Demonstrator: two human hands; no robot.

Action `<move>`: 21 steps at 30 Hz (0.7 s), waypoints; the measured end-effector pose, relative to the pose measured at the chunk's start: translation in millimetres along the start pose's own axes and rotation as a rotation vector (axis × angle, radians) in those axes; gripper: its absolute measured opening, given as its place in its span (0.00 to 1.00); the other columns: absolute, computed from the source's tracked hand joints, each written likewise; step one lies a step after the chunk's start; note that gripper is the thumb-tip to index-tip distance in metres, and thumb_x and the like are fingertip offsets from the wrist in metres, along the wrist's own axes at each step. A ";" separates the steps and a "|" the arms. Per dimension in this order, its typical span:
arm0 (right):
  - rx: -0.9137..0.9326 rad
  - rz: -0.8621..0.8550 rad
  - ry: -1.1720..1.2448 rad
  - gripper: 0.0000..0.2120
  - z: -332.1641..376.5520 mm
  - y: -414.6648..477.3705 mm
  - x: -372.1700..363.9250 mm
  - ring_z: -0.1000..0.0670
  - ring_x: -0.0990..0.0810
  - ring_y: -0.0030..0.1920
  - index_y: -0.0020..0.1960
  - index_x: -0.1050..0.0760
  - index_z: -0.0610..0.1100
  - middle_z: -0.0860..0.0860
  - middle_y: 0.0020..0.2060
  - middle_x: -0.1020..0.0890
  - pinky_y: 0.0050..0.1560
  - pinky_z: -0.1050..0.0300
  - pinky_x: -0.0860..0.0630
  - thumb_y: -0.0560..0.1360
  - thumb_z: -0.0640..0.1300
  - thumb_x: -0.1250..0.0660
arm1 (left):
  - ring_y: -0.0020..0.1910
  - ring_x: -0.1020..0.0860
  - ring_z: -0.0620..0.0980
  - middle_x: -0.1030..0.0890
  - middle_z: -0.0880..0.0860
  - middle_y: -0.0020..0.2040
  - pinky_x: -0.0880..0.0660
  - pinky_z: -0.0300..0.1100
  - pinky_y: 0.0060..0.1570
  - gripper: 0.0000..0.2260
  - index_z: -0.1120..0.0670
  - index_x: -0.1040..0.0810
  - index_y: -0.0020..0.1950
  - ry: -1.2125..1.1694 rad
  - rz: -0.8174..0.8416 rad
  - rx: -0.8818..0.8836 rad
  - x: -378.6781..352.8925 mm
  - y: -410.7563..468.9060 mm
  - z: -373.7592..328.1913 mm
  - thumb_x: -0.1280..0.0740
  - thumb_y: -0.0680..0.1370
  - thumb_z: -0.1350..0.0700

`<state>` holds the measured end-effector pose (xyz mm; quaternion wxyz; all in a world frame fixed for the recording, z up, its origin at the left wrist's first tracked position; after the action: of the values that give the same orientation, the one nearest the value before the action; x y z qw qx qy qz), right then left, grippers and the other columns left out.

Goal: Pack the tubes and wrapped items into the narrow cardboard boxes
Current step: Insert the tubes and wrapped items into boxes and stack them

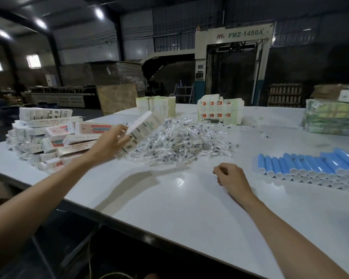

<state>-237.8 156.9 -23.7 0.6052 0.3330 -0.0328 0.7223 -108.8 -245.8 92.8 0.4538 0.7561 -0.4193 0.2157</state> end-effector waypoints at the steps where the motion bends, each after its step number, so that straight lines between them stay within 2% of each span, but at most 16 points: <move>1: -0.002 -0.001 0.001 0.13 0.3 -0.6 0.2 0.50 0.17 0.34 0.39 0.21 0.44 0.48 0.36 0.15 0.48 0.40 0.16 0.79 0.49 0.35 | 0.45 0.14 0.45 0.15 0.49 0.58 0.15 0.44 0.35 0.05 0.49 0.23 0.62 -0.100 0.045 0.009 -15.4 -3.6 -9.4 0.34 0.86 0.53; 3: -0.002 0.004 -0.001 0.14 0.9 -2.3 0.2 0.50 0.17 0.34 0.39 0.21 0.44 0.48 0.34 0.16 0.47 0.41 0.16 0.79 0.50 0.35 | 0.46 0.12 0.45 0.13 0.46 0.52 0.13 0.48 0.44 0.05 0.47 0.23 0.62 -0.280 0.128 0.067 -49.2 -10.1 -26.4 0.36 0.87 0.51; 4: -0.002 0.006 0.003 0.14 1.4 -3.0 0.4 0.49 0.17 0.34 0.39 0.21 0.43 0.48 0.33 0.17 0.46 0.41 0.16 0.79 0.50 0.35 | 0.47 0.12 0.48 0.12 0.47 0.51 0.13 0.50 0.47 0.06 0.47 0.23 0.62 -0.397 0.172 0.106 -67.6 -12.1 -34.2 0.36 0.87 0.51; 7: -0.006 0.006 0.013 0.14 2.1 -4.0 2.2 0.47 0.18 0.35 0.39 0.20 0.46 0.50 0.31 0.18 0.45 0.43 0.17 0.77 0.53 0.35 | 0.50 0.11 0.62 0.12 0.60 0.56 0.14 0.53 0.45 0.09 0.56 0.27 0.66 -0.869 0.295 0.276 -121.4 -15.0 -61.5 0.37 0.87 0.54; 8: -0.006 0.006 0.010 0.14 2.1 -3.7 2.4 0.48 0.18 0.35 0.38 0.20 0.47 0.50 0.31 0.18 0.44 0.43 0.17 0.77 0.53 0.36 | 0.48 0.12 0.62 0.14 0.63 0.58 0.14 0.51 0.43 0.11 0.57 0.27 0.66 -0.954 0.308 0.339 -135.2 -14.5 -69.1 0.37 0.87 0.54; 10: -0.008 0.002 -0.005 0.14 0.9 -2.5 2.4 0.50 0.18 0.34 0.39 0.21 0.47 0.51 0.31 0.18 0.44 0.45 0.18 0.78 0.53 0.36 | 0.44 0.13 0.57 0.14 0.63 0.57 0.16 0.45 0.41 0.15 0.57 0.26 0.69 -0.993 0.339 0.421 -160.8 -15.2 -84.6 0.36 0.84 0.52; 12: -0.011 -0.015 -0.023 0.14 -0.8 -1.1 2.5 0.51 0.18 0.33 0.39 0.21 0.45 0.51 0.31 0.18 0.44 0.45 0.19 0.78 0.52 0.35 | 0.44 0.14 0.53 0.12 0.58 0.52 0.17 0.43 0.41 0.18 0.55 0.25 0.71 -1.059 0.403 0.414 -183.5 -14.3 -105.9 0.36 0.83 0.51; 16: -0.040 -0.088 -0.092 0.14 -1.9 0.3 9.1 0.45 0.18 0.39 0.41 0.21 0.44 0.49 0.34 0.17 0.44 0.47 0.21 0.81 0.50 0.35 | 0.47 0.13 0.48 0.13 0.59 0.61 0.17 0.42 0.44 0.20 0.50 0.26 0.74 -1.199 0.440 0.259 -210.5 -8.7 -150.1 0.39 0.86 0.41; 19: -0.079 -0.175 -0.180 0.15 -1.2 -0.6 25.0 0.44 0.21 0.39 0.40 0.23 0.43 0.49 0.34 0.19 0.40 0.49 0.26 0.82 0.49 0.37 | 0.45 0.15 0.51 0.14 0.57 0.53 0.18 0.47 0.45 0.25 0.50 0.22 0.72 -1.260 0.426 0.333 -233.5 -14.3 -160.9 0.45 0.87 0.36; 21: -0.125 -0.247 -0.243 0.14 -3.9 1.5 41.5 0.46 0.23 0.37 0.39 0.25 0.45 0.50 0.33 0.21 0.39 0.51 0.28 0.82 0.48 0.38 | 0.45 0.14 0.53 0.14 0.56 0.48 0.18 0.49 0.45 0.26 0.53 0.22 0.70 -1.340 0.439 0.445 -251.7 -21.1 -158.6 0.42 0.86 0.35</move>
<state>-242.8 193.6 -4.6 0.7004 0.3813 -0.1093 0.5934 -222.5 7.1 -17.2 -0.1172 0.6984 -0.6946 -0.1264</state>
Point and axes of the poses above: each hand's wrist, its own y-axis towards the middle knuckle, its own x-axis out of the back of the hand, z = x × y, the point moved 7 cm from there along y, towards the middle knuckle
